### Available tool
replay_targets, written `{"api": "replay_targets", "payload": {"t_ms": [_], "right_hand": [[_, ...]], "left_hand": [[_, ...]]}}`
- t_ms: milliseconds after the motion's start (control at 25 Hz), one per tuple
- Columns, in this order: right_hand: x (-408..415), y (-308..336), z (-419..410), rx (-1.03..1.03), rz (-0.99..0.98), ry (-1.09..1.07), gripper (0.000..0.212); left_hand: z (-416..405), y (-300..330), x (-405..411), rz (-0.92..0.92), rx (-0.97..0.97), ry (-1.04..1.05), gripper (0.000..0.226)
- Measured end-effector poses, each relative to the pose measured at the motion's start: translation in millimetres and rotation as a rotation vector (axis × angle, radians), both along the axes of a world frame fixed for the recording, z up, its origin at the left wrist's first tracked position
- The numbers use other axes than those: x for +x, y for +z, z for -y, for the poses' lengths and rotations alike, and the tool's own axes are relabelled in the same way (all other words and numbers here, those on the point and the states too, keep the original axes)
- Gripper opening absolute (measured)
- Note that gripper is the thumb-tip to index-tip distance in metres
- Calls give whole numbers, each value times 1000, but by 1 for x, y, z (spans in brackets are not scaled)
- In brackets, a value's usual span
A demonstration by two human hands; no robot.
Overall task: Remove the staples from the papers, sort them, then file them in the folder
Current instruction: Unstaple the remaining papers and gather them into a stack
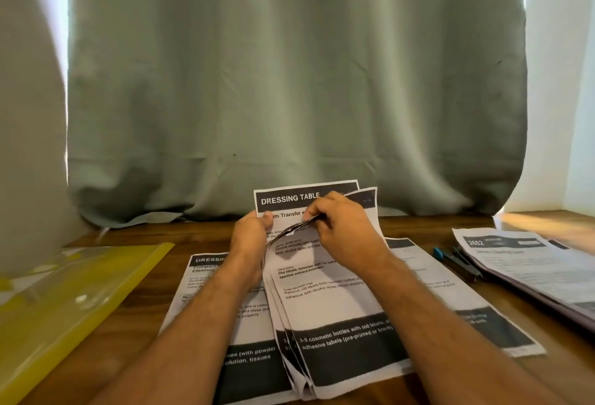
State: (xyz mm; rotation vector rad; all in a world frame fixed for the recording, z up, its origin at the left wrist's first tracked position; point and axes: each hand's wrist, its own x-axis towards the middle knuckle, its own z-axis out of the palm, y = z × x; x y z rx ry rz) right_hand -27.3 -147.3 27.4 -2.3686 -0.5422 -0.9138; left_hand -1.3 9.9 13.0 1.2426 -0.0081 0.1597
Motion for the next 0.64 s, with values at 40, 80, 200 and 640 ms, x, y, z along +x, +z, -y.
{"api": "replay_targets", "payload": {"t_ms": [40,80,200,640], "right_hand": [[-3,-1,-1,-14,9,20,19],[-6,-2,-1,-30,22,40,21],[-15,-6,-1,-68,131,84,16],[-15,-8,3,21,554,129,15]], "left_hand": [[0,-1,1,6,12,15,21],[0,-1,1,15,12,33,21],[-3,0,-1,38,-28,84,23],[-12,5,-1,145,-139,170,22]]}}
